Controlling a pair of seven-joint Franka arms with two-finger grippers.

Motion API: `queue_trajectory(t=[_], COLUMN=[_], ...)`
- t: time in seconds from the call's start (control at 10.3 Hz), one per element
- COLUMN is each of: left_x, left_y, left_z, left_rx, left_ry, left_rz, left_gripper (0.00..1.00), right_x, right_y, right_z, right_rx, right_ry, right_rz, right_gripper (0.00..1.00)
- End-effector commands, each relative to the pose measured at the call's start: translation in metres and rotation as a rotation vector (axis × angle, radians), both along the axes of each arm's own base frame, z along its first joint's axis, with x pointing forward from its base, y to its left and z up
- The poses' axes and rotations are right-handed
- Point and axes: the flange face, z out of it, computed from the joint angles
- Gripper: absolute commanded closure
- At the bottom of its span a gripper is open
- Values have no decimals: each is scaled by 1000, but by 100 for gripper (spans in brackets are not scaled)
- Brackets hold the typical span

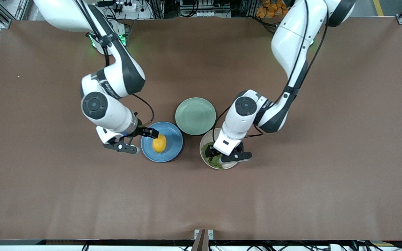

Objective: Pick lemon and lettuce from blue and beige plates
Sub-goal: 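Reach the left gripper to the lettuce while the right gripper reaches the lemon, then close the left gripper on the lettuce while the right gripper grasps the lemon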

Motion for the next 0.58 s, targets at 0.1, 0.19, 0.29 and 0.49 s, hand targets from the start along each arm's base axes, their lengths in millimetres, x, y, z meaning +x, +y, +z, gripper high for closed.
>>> queue_trajectory(t=[0.1,0.19,0.29,0.49], left_x=[-1,-1,-2,-1], left_y=[-10,-11,-11,-11], left_z=[-16,-23,-29,-33], left_rx=[16,7,-5,-20], left_ry=[-49,-52,-57,-69], left_rz=[7,10,22,28], left_gripper=[0,0,0,0], right_x=[0,1,1,1], right_y=[27,28,30,29], right_z=[-39,-50,-60,-76], right_rx=[12,11,8,-29], right_ry=[-38,-48,-65,-84], right_rz=[-22,-21,-12,28], right_gripper=[0,0,0,0])
